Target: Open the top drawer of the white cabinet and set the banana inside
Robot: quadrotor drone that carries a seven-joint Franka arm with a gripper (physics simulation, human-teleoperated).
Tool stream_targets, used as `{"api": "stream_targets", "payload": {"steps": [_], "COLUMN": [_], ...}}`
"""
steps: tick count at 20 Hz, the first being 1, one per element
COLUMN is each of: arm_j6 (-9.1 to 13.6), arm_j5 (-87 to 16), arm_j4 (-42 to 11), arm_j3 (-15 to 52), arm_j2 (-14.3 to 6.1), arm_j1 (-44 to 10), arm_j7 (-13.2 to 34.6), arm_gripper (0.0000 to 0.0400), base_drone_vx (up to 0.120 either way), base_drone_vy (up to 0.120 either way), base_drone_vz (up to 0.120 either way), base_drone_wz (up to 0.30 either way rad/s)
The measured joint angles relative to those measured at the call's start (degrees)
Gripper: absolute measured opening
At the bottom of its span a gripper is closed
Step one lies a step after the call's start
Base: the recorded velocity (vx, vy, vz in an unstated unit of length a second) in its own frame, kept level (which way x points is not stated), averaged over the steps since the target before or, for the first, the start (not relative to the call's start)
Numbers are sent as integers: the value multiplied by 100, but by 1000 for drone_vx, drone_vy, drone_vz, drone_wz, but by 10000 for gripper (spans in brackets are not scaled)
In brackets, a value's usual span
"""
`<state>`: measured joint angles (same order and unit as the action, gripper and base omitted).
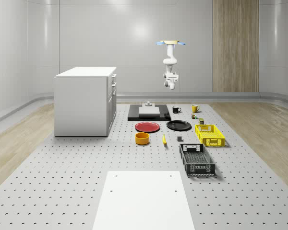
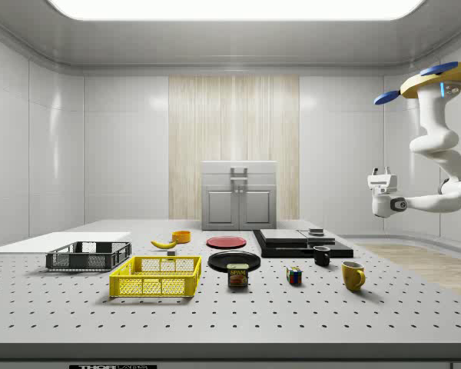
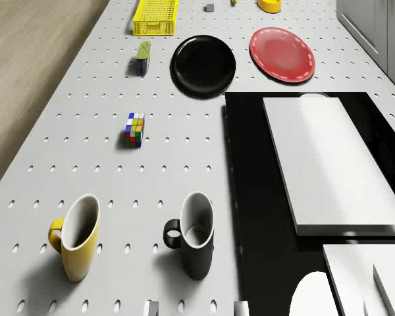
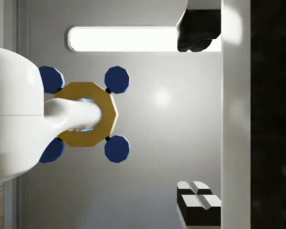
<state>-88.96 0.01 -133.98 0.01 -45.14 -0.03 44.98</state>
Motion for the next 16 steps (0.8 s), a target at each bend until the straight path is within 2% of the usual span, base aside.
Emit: {"api": "stream_targets", "payload": {"steps": [3,8,12,16], "arm_j6": [305,708,927,1041], "arm_j5": [3,7,10,11], "arm_j4": [362,973,1351,1563], "arm_j3": [4,11,14,17], "arm_j2": [43,228,370,450], "arm_j1": [-9,-19,-26,-30], "arm_j7": [-5,-10,-13,-15], "arm_gripper": [400,400,400,400], "base_drone_vx": [0,0,0,0], "base_drone_vy": [0,0,0,0], "base_drone_vz": [0,0,0,0], "base_drone_wz": [0,0,0,0]}}
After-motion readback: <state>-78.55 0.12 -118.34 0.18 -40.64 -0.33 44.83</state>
